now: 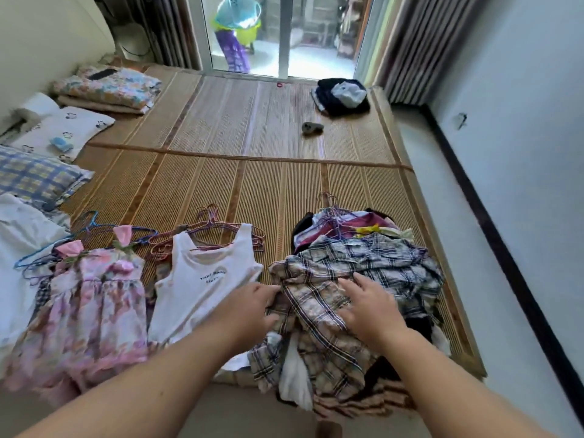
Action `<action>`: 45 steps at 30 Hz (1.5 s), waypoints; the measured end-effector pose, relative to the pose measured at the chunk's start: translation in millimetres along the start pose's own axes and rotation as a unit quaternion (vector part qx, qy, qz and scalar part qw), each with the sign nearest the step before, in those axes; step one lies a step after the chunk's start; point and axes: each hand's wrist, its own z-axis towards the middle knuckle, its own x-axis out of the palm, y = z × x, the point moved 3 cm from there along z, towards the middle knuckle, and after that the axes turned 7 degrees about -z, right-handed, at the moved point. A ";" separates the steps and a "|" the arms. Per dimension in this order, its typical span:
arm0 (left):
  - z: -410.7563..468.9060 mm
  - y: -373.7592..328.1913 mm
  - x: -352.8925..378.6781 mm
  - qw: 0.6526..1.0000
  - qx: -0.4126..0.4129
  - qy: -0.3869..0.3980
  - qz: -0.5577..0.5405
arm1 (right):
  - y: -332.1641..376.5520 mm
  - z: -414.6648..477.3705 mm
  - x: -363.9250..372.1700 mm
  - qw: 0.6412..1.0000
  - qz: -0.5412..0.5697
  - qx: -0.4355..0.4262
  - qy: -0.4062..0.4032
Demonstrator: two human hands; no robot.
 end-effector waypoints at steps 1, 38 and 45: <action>10.0 -12.4 4.7 1.000 -0.001 0.001 -0.001 | -17.6 1.4 0.1 1.000 0.005 0.010 0.002; 293.9 -62.3 119.4 0.981 -0.193 -0.010 -0.001 | -246.3 293.6 46.1 0.981 0.156 -0.041 0.107; 244.7 -104.9 49.4 0.988 -0.150 -0.023 0.004 | -244.2 201.5 -58.4 0.978 0.185 -0.093 -0.004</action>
